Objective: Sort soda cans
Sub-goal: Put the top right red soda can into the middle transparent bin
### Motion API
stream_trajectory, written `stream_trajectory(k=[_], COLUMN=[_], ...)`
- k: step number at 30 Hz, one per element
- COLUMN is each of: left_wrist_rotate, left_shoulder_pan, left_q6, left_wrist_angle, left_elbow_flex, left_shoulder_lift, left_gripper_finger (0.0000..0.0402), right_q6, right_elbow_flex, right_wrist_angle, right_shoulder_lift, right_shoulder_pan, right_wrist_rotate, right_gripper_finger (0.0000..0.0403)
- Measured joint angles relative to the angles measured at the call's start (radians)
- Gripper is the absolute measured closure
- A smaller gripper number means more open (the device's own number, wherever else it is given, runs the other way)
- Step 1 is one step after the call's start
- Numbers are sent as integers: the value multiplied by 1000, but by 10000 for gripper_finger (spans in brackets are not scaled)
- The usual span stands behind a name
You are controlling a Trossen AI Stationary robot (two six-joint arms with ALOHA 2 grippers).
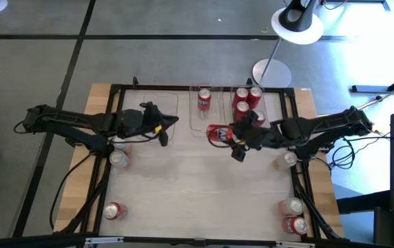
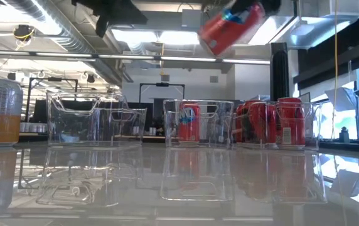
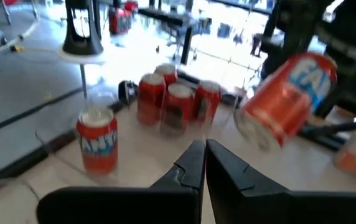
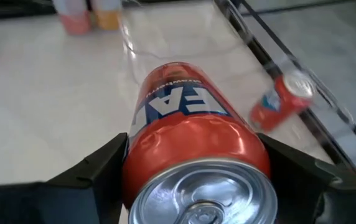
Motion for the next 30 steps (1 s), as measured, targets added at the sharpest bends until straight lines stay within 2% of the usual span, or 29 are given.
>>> stream_trajectory(k=[7, 16, 30], left_wrist_rotate=[98, 269, 281], left_shoulder_pan=[-4, -5, -4], left_q6=[54, 54, 22], left_wrist_angle=[152, 321, 340], left_elbow_flex=[0, 0, 1], left_shoulder_lift=[30, 156, 302], left_gripper_finger=[400, 401, 401], right_q6=[-96, -139, -202], right_elbow_flex=[-1, -1, -5], right_wrist_angle=[141, 196, 280], right_shoulder_lift=[12, 74, 91], right_shoulder_pan=[-40, -38, -38], right_wrist_rotate=[-78, -111, -102], right_gripper_finger=[114, 114, 114])
